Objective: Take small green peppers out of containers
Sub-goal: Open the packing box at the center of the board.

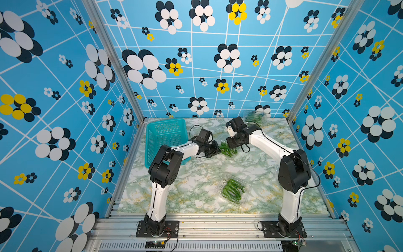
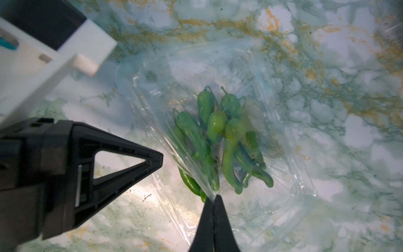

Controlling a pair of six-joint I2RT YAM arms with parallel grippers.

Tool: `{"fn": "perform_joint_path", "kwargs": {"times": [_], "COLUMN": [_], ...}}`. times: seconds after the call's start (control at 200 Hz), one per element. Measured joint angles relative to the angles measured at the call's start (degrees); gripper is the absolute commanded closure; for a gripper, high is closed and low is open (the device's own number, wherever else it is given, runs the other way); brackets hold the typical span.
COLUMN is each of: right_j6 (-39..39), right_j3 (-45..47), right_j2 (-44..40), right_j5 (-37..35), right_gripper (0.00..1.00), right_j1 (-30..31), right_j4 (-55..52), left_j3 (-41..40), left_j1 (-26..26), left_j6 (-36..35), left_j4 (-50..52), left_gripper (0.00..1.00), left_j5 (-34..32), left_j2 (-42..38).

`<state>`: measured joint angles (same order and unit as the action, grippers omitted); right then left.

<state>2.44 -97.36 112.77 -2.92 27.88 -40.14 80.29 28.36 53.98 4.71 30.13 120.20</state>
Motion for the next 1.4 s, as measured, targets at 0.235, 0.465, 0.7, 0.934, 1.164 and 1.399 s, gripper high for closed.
{"fn": "perform_joint_path", "kwargs": {"times": [0.235,0.465,0.7,0.934,1.164,1.399], "right_j6": [0.9,1.5,2.3,2.7,1.8,-0.8], "right_j3": [-5.7,-15.7,-23.5,-27.8,-27.9,-27.9], "right_j2": [0.0,4.8,11.3,16.0,16.0,15.7], "right_j5": [0.1,0.5,3.0,4.5,5.2,8.5], "right_gripper": [1.00,0.86,0.61,0.47,0.44,0.44], "right_j1": [-0.7,-4.0,-6.5,-8.2,-10.6,-11.0], "right_j4": [0.5,-1.5,-3.1,-4.1,-4.6,-4.7], "left_j3": [0.0,0.0,0.0,0.0,1.4,3.8], "left_j1": [0.0,-0.6,-2.5,-5.7,-7.9,-7.6], "left_j6": [0.0,-0.9,-1.9,-4.0,-6.1,-7.4], "left_j4": [0.4,3.0,5.7,9.6,14.3,15.6], "left_gripper": [0.90,0.90,0.89,0.87,0.65,0.59], "left_j5": [-0.2,-0.6,-0.9,-1.5,-2.8,-3.7], "left_j2": [0.0,-0.7,-1.8,-3.3,-3.7,-4.5]}}
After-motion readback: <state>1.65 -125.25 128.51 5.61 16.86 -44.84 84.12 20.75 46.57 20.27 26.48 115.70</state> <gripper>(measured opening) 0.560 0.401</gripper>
